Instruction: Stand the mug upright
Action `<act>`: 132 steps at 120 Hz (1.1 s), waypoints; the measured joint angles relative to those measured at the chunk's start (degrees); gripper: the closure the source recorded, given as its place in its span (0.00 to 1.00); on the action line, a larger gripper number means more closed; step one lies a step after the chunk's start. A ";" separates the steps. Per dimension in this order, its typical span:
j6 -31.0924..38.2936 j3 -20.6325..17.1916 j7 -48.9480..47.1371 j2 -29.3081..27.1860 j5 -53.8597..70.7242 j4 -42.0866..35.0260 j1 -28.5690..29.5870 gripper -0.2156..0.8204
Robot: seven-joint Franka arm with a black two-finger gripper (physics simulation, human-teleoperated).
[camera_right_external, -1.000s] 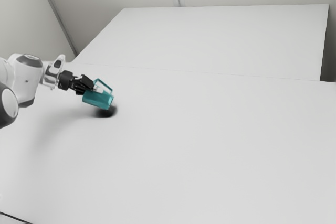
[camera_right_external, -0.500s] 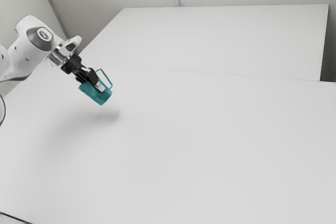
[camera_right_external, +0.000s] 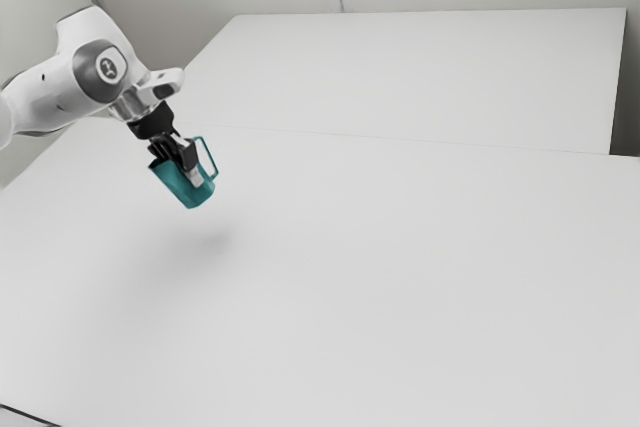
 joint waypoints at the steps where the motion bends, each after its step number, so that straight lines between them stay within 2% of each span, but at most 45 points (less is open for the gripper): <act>1: 0.05 -0.11 -0.20 -0.18 0.15 -0.16 -0.02 0.96; 25: 1.99 -2.93 -4.90 -3.58 3.22 -5.49 -0.32 0.96; 36: 3.25 -2.82 -6.96 -4.57 4.42 -7.30 -1.91 0.97; 66: 6.92 -6.67 -13.04 -7.20 8.50 -13.60 -1.65 0.97; 80: 8.91 -8.24 -15.81 -7.54 10.13 -16.21 -1.64 0.97; 132: 15.89 -10.40 -25.77 -7.59 15.36 -23.98 -1.54 0.97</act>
